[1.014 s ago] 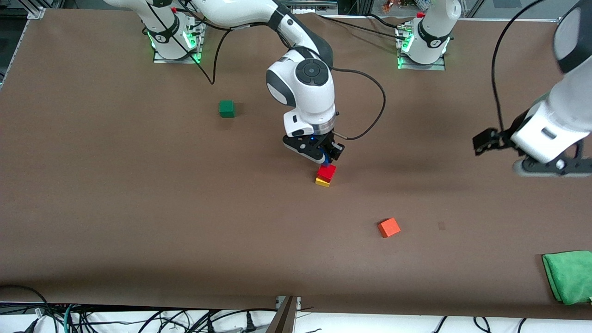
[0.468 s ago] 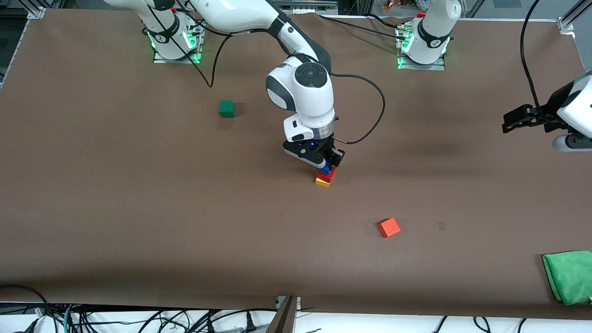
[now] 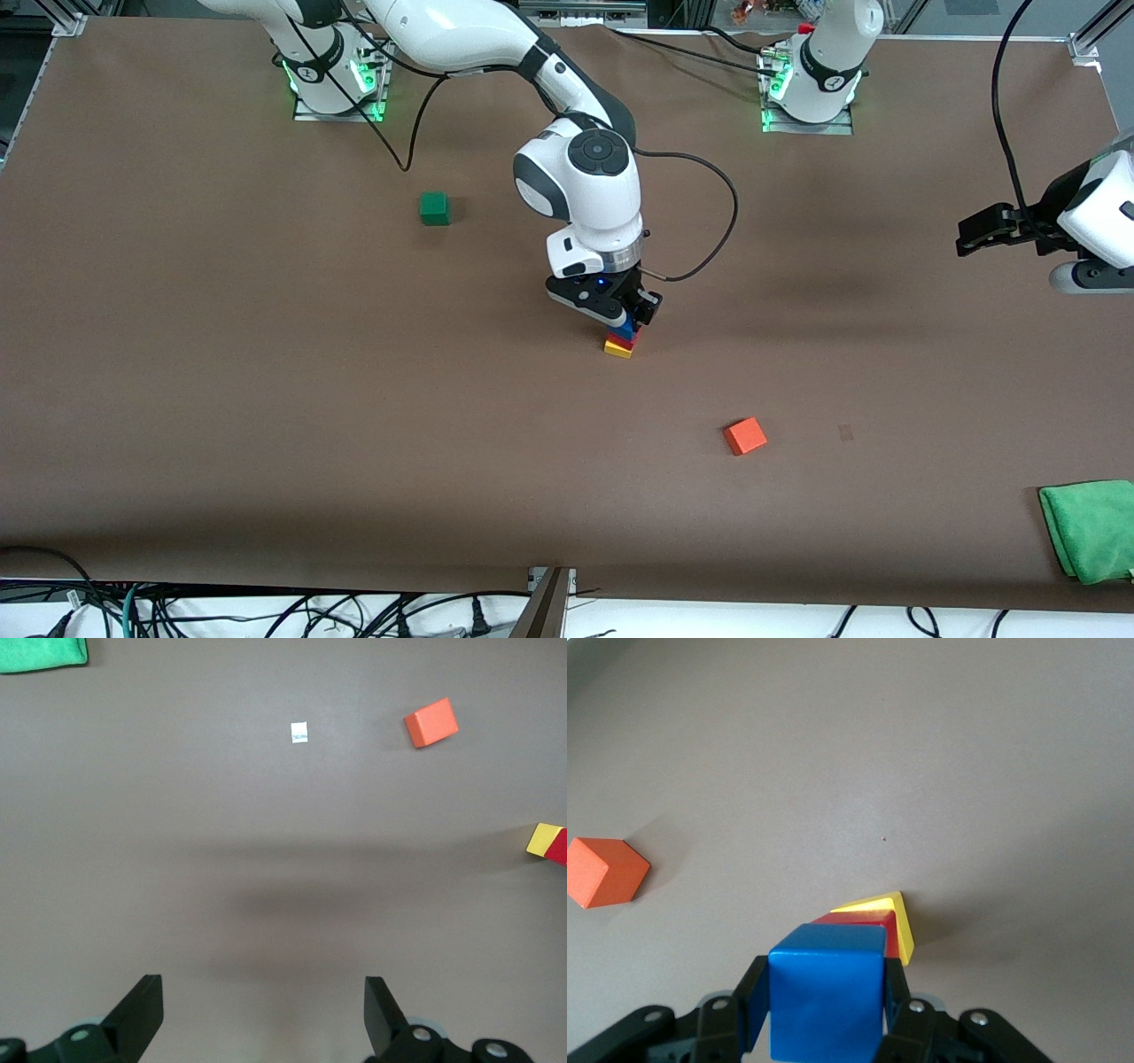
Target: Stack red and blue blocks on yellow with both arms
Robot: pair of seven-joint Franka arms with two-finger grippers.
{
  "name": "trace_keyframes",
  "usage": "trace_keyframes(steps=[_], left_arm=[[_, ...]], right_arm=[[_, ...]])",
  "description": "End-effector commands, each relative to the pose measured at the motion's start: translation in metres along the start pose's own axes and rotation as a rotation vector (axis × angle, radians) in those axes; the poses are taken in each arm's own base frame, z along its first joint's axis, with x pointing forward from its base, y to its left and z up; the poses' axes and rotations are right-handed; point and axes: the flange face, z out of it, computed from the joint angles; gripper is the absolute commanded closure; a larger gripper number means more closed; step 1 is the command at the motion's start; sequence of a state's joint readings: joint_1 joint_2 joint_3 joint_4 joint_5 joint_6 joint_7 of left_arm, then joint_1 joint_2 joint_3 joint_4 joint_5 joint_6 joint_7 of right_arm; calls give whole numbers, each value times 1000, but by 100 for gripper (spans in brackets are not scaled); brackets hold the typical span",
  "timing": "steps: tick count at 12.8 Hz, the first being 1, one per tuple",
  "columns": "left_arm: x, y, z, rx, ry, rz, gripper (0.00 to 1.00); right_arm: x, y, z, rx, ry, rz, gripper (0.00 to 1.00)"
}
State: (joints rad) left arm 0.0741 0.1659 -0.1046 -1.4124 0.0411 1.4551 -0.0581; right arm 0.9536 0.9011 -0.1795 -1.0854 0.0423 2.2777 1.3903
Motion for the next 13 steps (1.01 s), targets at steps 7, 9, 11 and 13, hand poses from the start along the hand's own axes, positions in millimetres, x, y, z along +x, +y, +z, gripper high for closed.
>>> trace_keyframes(steps=[7, 9, 11, 13], left_arm=[[-2, -1, -4, -9, 12, 13, 0], [-2, -1, -4, -9, 14, 12, 0], [-2, -1, -4, -9, 15, 13, 0], [-2, -1, -4, -9, 15, 12, 0]], right_arm=[[3, -7, -4, 14, 18, 9, 0], [5, -5, -4, 3, 21, 10, 0], [16, -4, -17, -25, 25, 8, 0], [40, -2, -54, -57, 21, -13, 0]])
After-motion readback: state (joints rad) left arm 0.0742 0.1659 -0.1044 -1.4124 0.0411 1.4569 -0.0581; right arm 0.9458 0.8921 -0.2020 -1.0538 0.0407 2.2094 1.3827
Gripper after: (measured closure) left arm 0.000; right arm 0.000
